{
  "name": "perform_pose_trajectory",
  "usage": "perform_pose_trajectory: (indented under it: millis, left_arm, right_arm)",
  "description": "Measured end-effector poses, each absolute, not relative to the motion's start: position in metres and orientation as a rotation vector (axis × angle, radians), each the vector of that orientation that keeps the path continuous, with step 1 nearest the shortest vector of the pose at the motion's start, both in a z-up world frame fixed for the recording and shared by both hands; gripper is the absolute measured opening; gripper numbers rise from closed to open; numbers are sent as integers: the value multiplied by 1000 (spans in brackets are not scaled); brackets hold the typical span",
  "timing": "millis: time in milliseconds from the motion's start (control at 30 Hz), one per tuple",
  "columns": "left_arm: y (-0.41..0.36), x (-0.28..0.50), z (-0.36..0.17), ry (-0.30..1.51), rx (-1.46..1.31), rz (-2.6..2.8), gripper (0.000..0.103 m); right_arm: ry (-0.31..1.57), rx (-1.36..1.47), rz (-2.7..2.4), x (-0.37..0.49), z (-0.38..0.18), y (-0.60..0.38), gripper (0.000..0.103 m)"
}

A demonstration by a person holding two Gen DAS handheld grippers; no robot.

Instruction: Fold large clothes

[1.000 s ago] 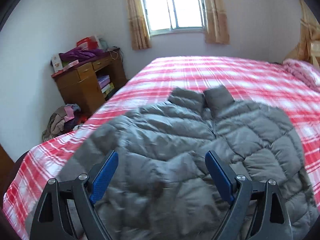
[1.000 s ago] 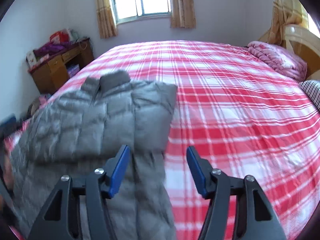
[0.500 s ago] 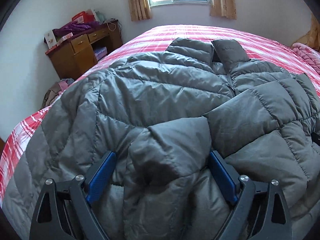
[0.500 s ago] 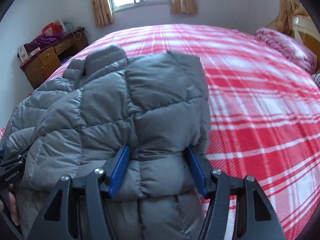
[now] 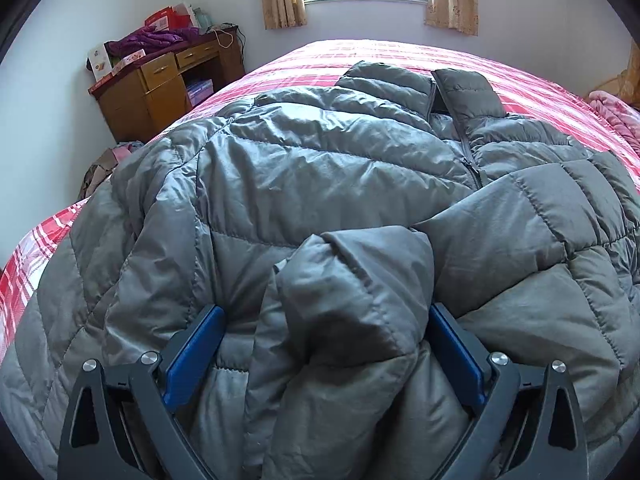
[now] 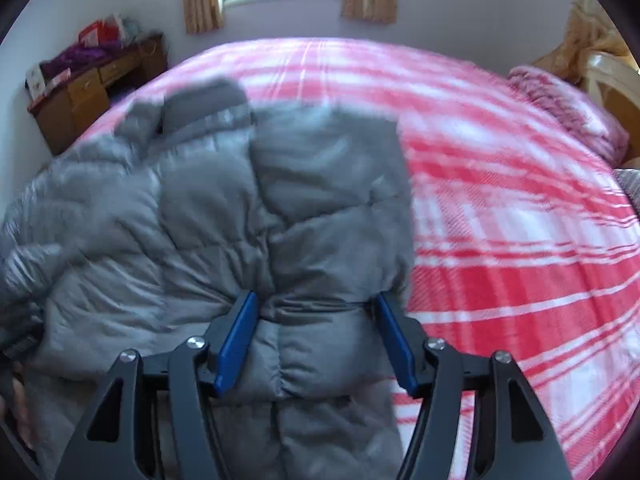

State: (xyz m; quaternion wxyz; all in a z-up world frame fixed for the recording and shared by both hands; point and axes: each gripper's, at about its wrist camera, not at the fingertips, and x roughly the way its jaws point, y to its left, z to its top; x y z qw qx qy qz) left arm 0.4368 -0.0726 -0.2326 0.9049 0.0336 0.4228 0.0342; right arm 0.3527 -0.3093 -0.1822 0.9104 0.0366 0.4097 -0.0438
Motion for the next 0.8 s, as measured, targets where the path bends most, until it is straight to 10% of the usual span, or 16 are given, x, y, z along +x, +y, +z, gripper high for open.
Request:
perform_pose_trajectory:
  millis: [800]
  left_arm:
    - [-73,435,-231,875,82,80,101]
  right_arm:
    - [861,-12,26,353,-211,-234,71]
